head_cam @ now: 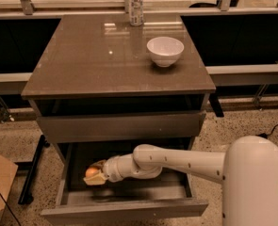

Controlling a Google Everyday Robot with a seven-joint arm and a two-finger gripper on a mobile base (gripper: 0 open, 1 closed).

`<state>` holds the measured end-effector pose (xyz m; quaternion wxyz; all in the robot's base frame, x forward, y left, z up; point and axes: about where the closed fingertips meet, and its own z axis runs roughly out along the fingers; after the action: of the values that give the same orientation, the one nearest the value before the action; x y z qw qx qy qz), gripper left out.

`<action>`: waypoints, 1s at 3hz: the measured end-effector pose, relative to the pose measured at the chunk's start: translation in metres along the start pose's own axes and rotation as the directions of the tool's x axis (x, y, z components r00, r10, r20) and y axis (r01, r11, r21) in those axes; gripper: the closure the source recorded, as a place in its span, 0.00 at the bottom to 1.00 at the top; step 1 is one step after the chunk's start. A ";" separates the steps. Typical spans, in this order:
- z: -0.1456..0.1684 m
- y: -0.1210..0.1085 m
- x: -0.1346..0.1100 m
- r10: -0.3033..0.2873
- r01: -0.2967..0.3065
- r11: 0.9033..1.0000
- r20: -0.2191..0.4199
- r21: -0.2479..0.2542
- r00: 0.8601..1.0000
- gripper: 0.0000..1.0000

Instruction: Pick orange from middle drawer and place on counter

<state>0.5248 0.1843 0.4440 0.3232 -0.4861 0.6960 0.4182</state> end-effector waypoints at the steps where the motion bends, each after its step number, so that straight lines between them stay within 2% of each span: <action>1: -0.062 0.023 -0.022 -0.031 0.031 1.000 0.074 0.002 0.997 1.00; 2: -0.130 0.045 -0.050 -0.095 0.092 0.995 0.095 0.035 0.991 1.00; 3: -0.185 0.063 -0.104 -0.227 0.223 0.973 0.067 0.065 0.972 1.00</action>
Offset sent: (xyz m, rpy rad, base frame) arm -0.0432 -0.1509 0.2039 0.0690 -0.2410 -0.0190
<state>0.4903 0.0716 0.6314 0.4077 -0.5366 0.6356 0.3766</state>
